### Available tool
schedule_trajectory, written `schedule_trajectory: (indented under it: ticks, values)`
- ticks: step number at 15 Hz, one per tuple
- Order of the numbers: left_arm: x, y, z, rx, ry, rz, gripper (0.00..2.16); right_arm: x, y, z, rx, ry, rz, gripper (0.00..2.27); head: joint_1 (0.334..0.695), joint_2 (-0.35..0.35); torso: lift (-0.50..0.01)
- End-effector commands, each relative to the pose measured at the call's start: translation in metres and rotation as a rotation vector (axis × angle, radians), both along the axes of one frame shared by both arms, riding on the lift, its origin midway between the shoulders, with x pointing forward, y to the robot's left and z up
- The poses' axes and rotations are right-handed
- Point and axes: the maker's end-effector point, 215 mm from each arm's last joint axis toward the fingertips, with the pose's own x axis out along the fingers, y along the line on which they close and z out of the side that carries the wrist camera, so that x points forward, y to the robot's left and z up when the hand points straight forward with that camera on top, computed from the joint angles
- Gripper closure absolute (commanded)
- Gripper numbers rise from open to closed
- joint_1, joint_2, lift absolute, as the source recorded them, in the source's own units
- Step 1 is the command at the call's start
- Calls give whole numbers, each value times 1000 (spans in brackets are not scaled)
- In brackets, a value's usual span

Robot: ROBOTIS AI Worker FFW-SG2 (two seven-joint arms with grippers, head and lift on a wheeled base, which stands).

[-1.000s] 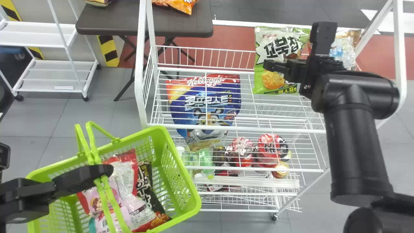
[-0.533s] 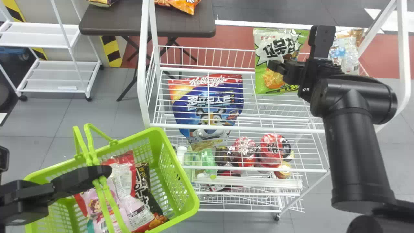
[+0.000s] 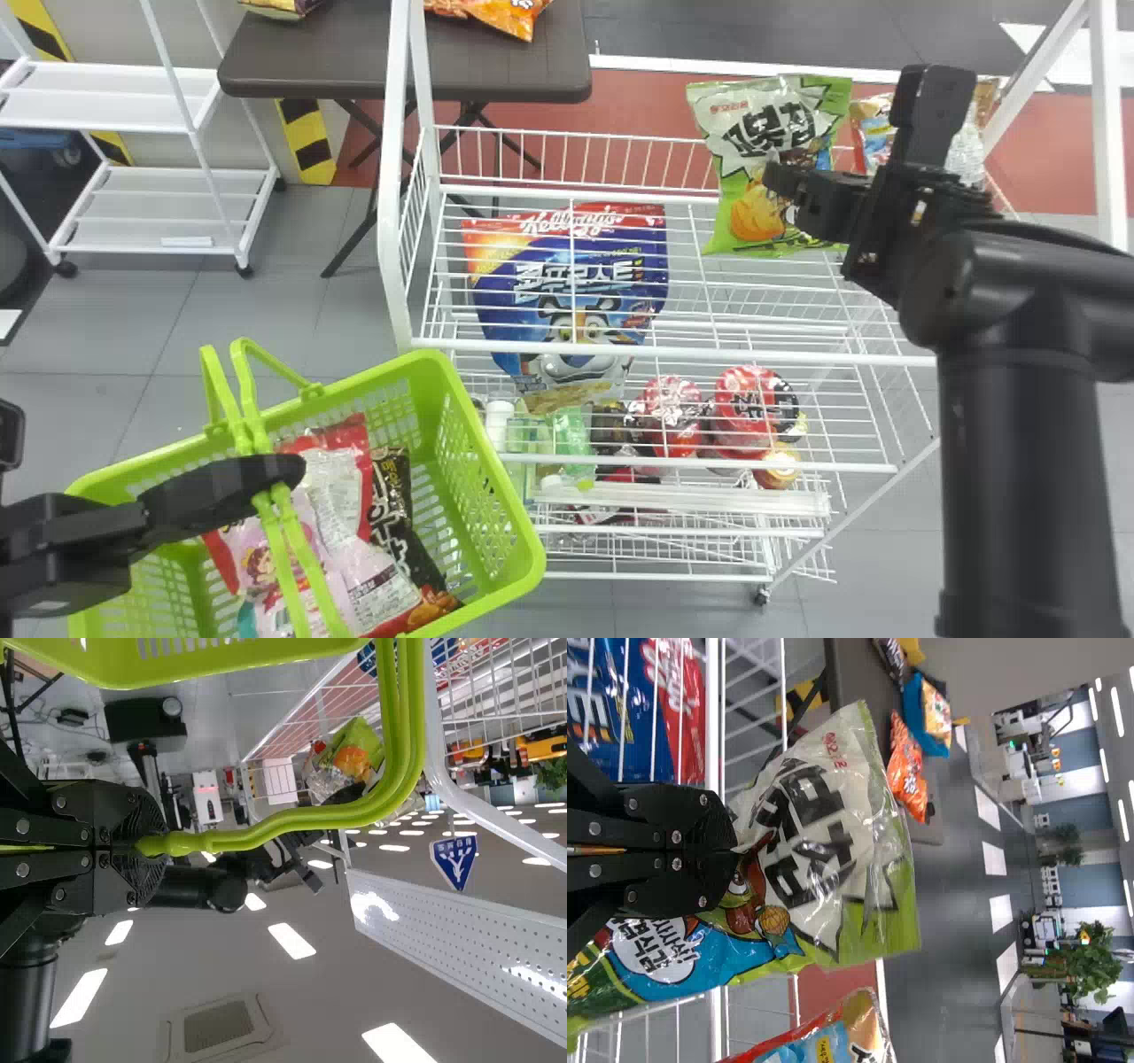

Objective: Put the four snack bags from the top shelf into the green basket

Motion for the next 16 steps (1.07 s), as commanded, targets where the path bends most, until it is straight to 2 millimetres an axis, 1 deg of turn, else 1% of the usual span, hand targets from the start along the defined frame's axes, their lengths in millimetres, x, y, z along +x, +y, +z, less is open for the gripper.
schedule_trajectory:
  ticks: [1,2,5,6,7,8,10,11,13,14,15,16]
  values:
    - [0,1,2,-11,-2,-1,2148,-38,28,17,59,10,59,2253,695,-56,0]
    - [1,2,2,-13,-1,0,2148,-61,50,18,82,40,106,2253,695,-49,0]
    - [4,1,3,-12,-6,-1,2148,-128,95,32,143,92,219,2253,695,12,0]
    - [5,1,3,-12,-7,-2,2148,-148,107,32,163,123,253,2253,695,29,0]
    - [6,-1,4,-13,-7,-4,2148,-170,125,35,182,151,303,2253,695,48,0]
    - [7,-2,4,-14,-8,-6,2148,-189,142,34,197,184,351,2253,695,84,0]
    - [9,-4,3,-17,-7,-10,2148,-225,184,31,208,250,460,2253,695,131,0]
    - [10,-7,4,-18,-9,-16,2148,-235,201,31,210,264,504,2253,695,157,0]
    - [9,-10,4,-22,-8,-23,2148,-245,241,34,180,264,589,2253,695,209,0]
    - [9,-11,4,-24,-8,-24,2148,-253,261,24,174,294,633,2253,695,231,0]
    - [10,-12,4,-24,-9,-26,2148,-259,276,14,169,326,668,2253,695,283,0]
    - [10,-12,4,-26,-9,-25,2148,-266,291,-3,155,371,695,2253,695,310,0]
